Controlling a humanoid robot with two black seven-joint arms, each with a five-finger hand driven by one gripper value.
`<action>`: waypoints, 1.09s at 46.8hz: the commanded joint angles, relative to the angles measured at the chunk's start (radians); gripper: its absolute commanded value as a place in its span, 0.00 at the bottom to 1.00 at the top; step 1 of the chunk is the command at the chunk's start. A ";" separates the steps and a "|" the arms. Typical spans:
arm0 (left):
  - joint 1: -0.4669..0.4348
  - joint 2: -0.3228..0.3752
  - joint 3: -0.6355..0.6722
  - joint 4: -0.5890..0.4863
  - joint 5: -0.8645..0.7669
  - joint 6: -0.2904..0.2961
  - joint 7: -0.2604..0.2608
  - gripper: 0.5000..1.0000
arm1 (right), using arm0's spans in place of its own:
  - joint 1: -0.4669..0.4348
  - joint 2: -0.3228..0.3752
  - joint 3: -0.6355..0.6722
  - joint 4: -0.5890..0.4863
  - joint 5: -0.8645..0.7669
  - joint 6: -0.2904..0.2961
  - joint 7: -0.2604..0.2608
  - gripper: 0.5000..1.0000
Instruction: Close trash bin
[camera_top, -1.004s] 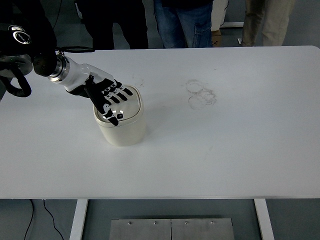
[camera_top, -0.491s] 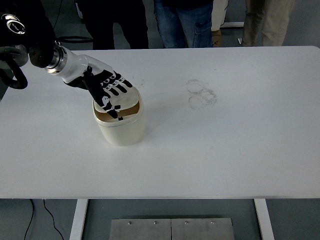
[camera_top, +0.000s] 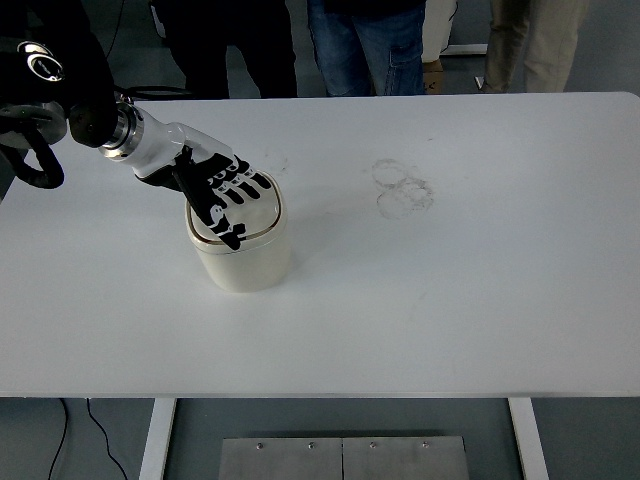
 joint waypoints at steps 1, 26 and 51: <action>0.006 -0.008 0.000 -0.002 0.000 0.000 0.000 1.00 | 0.000 0.000 -0.001 0.000 0.000 0.000 0.000 0.98; 0.013 -0.011 0.000 -0.002 0.000 0.001 0.000 1.00 | 0.000 0.000 0.000 0.000 0.000 0.000 0.000 0.98; -0.033 0.023 -0.009 0.064 -0.003 0.014 -0.009 1.00 | 0.000 0.000 -0.001 0.000 0.000 0.000 0.000 0.98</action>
